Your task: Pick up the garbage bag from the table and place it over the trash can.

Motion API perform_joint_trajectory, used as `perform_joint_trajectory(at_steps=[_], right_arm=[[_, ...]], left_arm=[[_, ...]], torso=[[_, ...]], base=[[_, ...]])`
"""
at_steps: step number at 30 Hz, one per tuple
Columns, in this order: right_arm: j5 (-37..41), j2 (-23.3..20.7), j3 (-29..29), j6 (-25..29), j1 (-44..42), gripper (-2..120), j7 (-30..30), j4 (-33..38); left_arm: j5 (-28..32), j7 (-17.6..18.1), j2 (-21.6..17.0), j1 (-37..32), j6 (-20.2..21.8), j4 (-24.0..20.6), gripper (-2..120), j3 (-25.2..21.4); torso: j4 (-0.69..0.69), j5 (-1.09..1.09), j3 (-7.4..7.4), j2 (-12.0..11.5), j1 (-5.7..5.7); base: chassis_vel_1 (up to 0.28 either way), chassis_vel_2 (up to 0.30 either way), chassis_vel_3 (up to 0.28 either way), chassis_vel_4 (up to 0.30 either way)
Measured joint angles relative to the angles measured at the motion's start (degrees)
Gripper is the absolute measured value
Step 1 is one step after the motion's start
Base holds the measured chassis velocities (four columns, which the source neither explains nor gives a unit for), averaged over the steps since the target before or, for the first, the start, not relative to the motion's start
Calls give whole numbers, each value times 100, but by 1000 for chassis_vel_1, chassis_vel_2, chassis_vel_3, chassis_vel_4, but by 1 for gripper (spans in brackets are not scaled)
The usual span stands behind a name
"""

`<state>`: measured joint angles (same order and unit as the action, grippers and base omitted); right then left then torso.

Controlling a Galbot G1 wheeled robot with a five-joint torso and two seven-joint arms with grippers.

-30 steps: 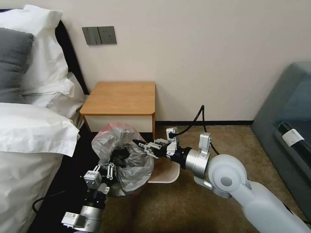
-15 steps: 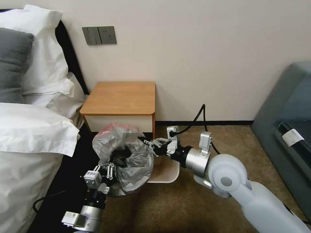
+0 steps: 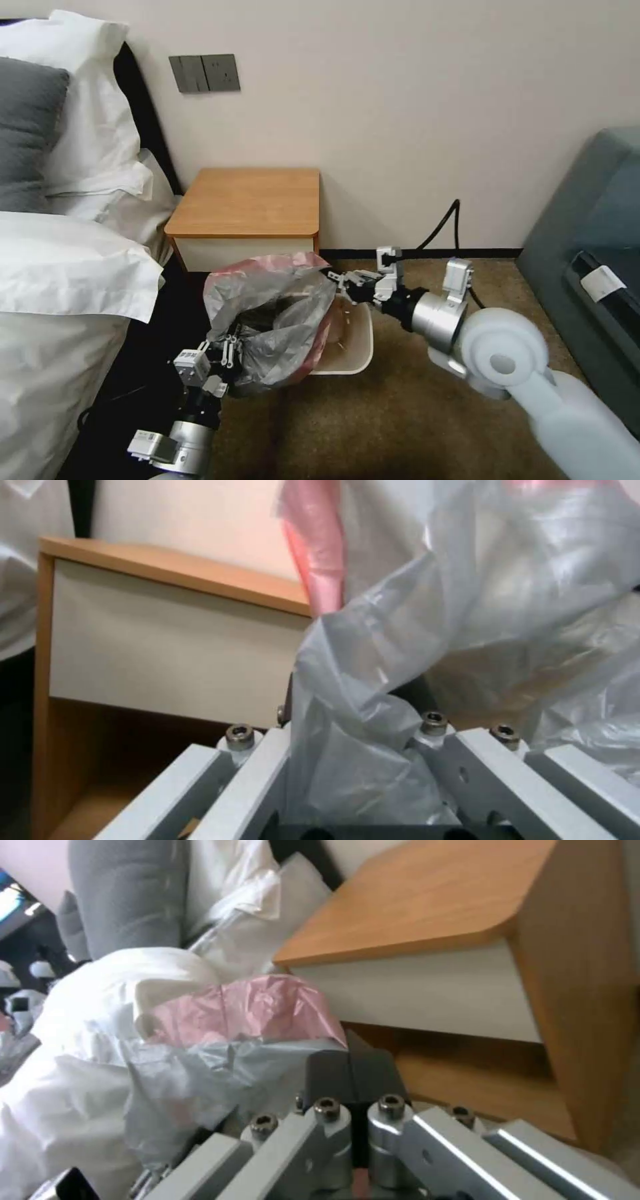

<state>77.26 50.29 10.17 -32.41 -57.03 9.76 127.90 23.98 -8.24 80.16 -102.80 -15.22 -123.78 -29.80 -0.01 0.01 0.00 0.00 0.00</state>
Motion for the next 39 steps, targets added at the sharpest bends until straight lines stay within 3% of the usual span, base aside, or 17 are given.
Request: perform_joint_trajectory(at_steps=[11,17,22,27,39], right_arm=[[534,-295,241,-277,26,0,364,-41],[708,-283,159,-482,335,0,531,-319],[871,-227,43,-773,532,0,967,-468],[1095,-432,38,-961,493,0,1377,-473],[1131,-743,227,-962,70,0,1224,-276]], left_arm=[[178,-216,-3,22,115,-8,10,-47],[249,-830,23,-30,183,-8,10,-230],[289,-1083,28,-31,187,-7,10,-286],[458,-1207,30,-16,209,-7,10,-358],[1107,-1293,37,48,506,69,10,-572]], torso=[[0,0,0,0,0],[1,0,0,0,0],[2,-1,0,0,0],[1,-1,0,0,0],[1,-1,0,0,0]], base=[[0,0,0,0],[0,0,0,0],[0,0,0,0],[0,0,0,0],[0,0,0,0]])
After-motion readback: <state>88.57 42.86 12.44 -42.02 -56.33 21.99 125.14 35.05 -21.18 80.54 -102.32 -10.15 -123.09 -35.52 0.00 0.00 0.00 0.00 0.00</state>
